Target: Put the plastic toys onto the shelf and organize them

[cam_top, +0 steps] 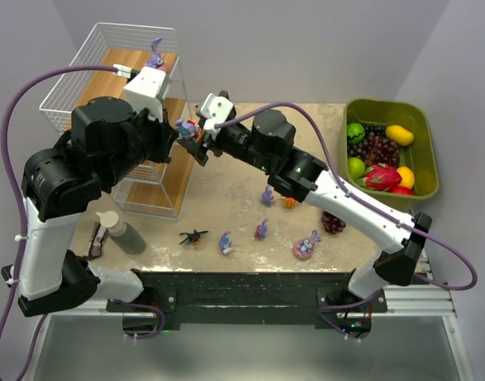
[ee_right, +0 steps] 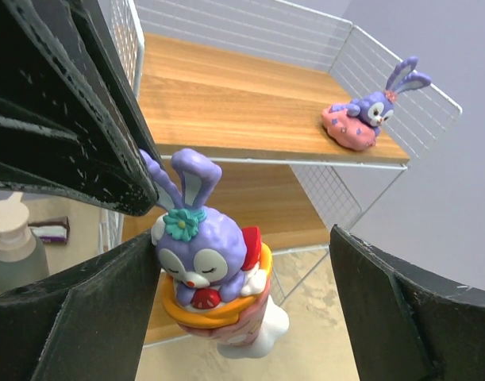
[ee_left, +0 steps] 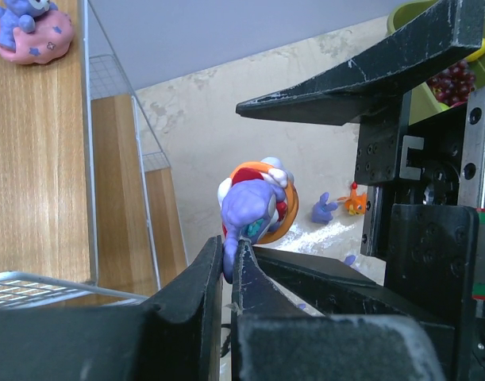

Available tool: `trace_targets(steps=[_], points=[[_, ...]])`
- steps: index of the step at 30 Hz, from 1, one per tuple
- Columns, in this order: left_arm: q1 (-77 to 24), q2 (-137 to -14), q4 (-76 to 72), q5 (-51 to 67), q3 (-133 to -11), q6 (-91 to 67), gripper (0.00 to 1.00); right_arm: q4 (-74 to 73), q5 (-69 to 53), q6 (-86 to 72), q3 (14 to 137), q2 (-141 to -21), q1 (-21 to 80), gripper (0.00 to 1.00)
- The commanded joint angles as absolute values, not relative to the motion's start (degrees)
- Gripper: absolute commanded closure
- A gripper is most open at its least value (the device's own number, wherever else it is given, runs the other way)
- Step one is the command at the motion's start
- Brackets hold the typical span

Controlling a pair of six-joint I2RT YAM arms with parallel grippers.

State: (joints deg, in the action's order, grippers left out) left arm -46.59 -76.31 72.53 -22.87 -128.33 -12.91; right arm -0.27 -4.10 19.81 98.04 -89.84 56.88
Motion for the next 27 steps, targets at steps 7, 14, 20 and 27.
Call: trace_targets(steps=[7,14,20,27], points=[[-46.7,-75.3,70.8,-22.2,-128.8,-12.9,1.00,-2.1,-2.8,19.4,102.2,-89.8,57.1,0.36],[-46.7,-75.4,70.7,-22.1,-128.8,-13.0,1.00,-1.8,-2.6,17.8,103.2,-91.1,57.1,0.66],[-46.7,-74.9,70.1,-21.8,-129.0,-12.9,0.78,-1.5,-2.3,16.1,104.0,-91.6,57.1,0.91],[-46.7,-73.0,67.4,-21.8,-128.2,-12.7,0.29,-0.3,-3.2,12.2,105.7,-92.5,57.1,1.00]])
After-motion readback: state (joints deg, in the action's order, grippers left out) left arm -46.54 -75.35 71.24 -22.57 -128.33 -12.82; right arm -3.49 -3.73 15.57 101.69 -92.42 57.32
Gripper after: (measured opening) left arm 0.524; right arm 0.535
